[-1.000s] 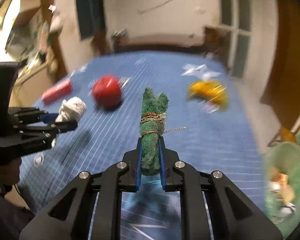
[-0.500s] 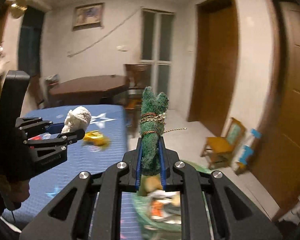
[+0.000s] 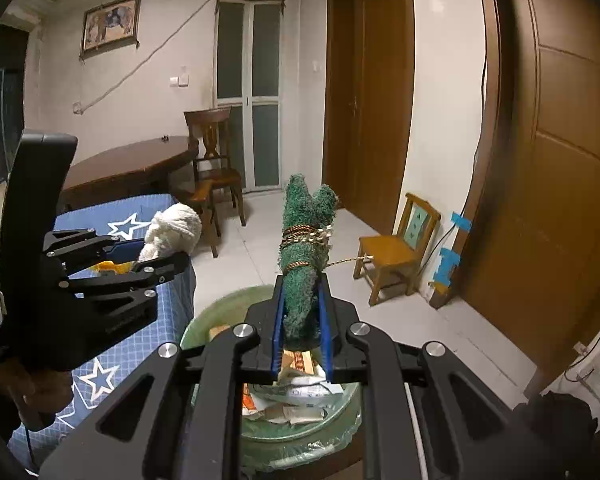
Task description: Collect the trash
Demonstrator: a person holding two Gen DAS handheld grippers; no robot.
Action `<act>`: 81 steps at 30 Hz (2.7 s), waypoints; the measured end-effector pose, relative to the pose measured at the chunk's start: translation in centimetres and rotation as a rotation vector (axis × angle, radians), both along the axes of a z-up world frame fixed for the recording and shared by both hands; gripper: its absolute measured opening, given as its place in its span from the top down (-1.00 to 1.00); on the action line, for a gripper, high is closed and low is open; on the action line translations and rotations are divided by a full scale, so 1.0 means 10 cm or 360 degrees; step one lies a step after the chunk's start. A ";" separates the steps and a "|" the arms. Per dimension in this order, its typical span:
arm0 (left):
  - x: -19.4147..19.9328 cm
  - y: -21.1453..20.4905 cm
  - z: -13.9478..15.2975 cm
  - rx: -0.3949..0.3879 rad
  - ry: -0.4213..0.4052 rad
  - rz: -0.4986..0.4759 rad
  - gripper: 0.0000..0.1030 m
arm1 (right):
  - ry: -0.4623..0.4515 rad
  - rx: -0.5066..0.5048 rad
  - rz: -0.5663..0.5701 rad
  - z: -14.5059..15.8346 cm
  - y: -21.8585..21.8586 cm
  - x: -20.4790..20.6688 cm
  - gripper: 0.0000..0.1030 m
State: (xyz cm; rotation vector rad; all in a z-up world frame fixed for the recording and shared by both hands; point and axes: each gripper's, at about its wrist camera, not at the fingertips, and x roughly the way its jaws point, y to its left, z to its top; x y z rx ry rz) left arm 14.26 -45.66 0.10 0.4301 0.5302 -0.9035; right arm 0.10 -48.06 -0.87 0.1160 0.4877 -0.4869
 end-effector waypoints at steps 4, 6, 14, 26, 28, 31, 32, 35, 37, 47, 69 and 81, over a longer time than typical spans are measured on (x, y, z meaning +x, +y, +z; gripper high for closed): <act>0.05 -0.04 -0.12 0.0022 0.0026 0.0000 0.40 | 0.0030 0.0036 -0.0004 -0.11 -0.04 0.03 0.75; 0.08 -0.03 -0.17 0.0026 0.0030 -0.0001 0.40 | 0.0046 0.0048 0.0002 -0.16 -0.05 0.05 0.75; 0.15 0.05 -0.25 0.0055 0.0059 -0.0019 0.40 | 0.0066 0.0119 0.0009 -0.29 -0.11 0.13 0.74; 0.22 -0.03 -0.50 0.0136 0.0096 -0.0084 0.03 | 0.0132 0.0212 0.0027 -0.47 -0.16 0.25 0.43; 0.26 -0.02 -0.52 0.0134 0.0126 -0.0077 0.03 | 0.0125 0.0228 0.0006 -0.48 -0.18 0.23 0.43; 0.32 0.03 -0.54 0.0121 0.0146 -0.0069 0.03 | 0.0114 0.0221 -0.0015 -0.46 -0.17 0.17 0.43; 0.33 0.04 -0.54 0.0116 0.0150 -0.0069 0.03 | 0.0113 0.0217 -0.0017 -0.46 -0.16 0.16 0.43; 0.34 0.06 -0.53 0.0103 0.0152 -0.0076 0.03 | 0.0112 0.0196 -0.0019 -0.44 -0.10 0.12 0.43; 0.31 0.09 -0.52 0.0096 0.0139 -0.0086 0.03 | 0.0107 0.0190 -0.0026 -0.43 -0.09 0.09 0.43; -0.11 0.46 -0.31 -0.0105 0.0027 -0.0109 -0.60 | -0.0087 0.0174 -0.0166 -0.26 0.05 -0.48 0.05; -0.90 1.12 -0.15 -0.0163 0.0003 -0.0233 -0.88 | -0.0180 0.0111 -0.0424 -0.24 0.28 -1.12 -0.88; -0.85 1.19 -0.24 -0.0285 -0.0025 -0.0155 -0.90 | -0.0177 0.0112 -0.0439 -0.26 0.35 -1.12 -0.88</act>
